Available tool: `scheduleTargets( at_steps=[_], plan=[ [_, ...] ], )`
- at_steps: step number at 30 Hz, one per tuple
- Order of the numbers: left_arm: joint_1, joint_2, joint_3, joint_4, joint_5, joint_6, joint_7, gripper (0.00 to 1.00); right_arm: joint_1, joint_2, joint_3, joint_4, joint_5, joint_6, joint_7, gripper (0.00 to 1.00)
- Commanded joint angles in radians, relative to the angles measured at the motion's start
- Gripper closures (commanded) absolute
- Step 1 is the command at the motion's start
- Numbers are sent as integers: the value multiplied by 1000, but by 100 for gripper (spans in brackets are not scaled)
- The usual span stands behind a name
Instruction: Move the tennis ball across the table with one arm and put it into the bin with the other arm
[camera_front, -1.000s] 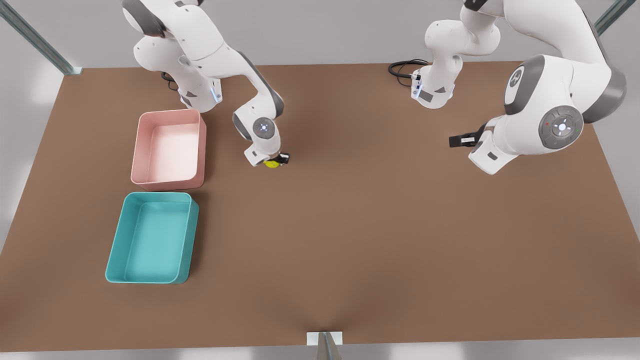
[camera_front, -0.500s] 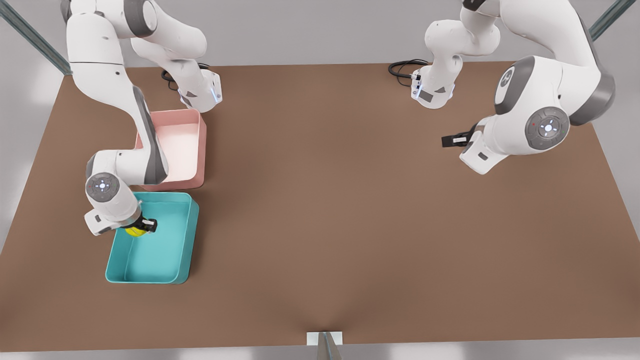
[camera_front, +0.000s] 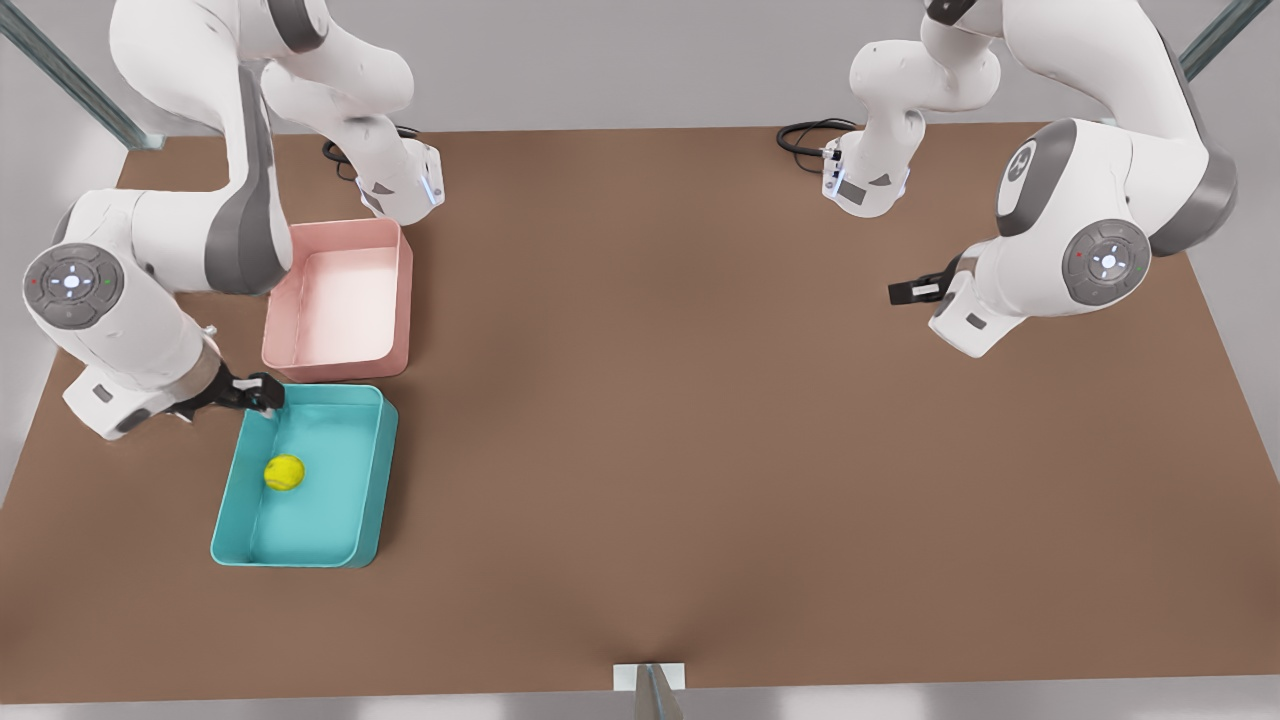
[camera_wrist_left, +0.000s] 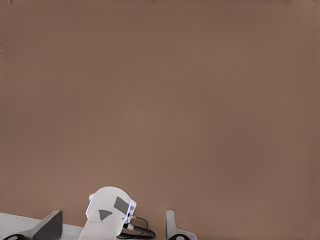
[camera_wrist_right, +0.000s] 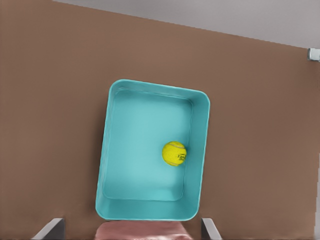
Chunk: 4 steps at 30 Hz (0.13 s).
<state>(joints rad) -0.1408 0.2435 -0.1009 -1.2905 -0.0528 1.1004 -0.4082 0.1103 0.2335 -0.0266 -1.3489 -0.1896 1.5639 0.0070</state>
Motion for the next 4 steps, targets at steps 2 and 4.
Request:
scheduleTargets(
  at_steps=[2, 4],
  plan=[
    [-2, -1, 0, 0, -2, 6, -20, 0, -4, -114, 1, -61, 15, -263, -41, 0],
    [-2, -1, 0, 0, -2, 6, -20, 0, -4, -141, 1, -82, 15, -263, -42, 0]
  ],
)
